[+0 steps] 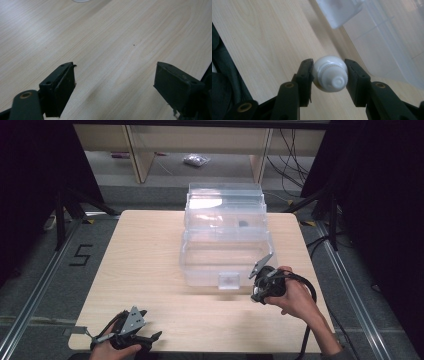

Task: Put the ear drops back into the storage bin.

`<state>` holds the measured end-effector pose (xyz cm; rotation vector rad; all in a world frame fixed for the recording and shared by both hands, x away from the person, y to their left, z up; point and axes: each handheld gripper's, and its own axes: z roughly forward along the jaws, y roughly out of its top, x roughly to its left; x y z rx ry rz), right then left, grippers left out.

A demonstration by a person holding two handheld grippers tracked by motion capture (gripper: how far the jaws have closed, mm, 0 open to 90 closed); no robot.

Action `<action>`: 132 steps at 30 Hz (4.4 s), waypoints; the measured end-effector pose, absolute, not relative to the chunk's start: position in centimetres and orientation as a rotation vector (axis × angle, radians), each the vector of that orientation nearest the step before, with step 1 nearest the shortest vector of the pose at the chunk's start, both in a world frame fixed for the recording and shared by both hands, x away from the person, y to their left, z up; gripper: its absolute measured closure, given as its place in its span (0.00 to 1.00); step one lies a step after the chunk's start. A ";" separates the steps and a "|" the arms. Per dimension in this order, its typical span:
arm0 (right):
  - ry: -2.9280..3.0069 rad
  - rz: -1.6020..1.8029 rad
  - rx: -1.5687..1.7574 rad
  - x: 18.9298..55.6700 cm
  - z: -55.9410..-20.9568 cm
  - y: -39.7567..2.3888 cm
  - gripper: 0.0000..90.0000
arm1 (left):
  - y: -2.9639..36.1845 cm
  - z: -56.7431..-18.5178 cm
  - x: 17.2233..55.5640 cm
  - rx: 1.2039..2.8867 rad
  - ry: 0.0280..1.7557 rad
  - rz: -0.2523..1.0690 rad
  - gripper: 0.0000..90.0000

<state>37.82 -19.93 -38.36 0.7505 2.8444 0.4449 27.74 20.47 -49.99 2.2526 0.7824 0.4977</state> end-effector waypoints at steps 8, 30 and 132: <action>2.863 0.461 0.729 38.7 -36.6 -19.6 0.67 | 20.5 -50.0 27.7 2.252 0.782 0.498 0.18; 2.841 0.455 0.754 41.8 -32.5 -19.5 0.67 | 20.5 -50.0 27.7 2.251 0.784 0.496 0.18; 2.887 0.134 1.231 54.0 -43.3 -20.3 0.67 | 20.5 -50.0 27.7 2.249 0.781 0.488 0.18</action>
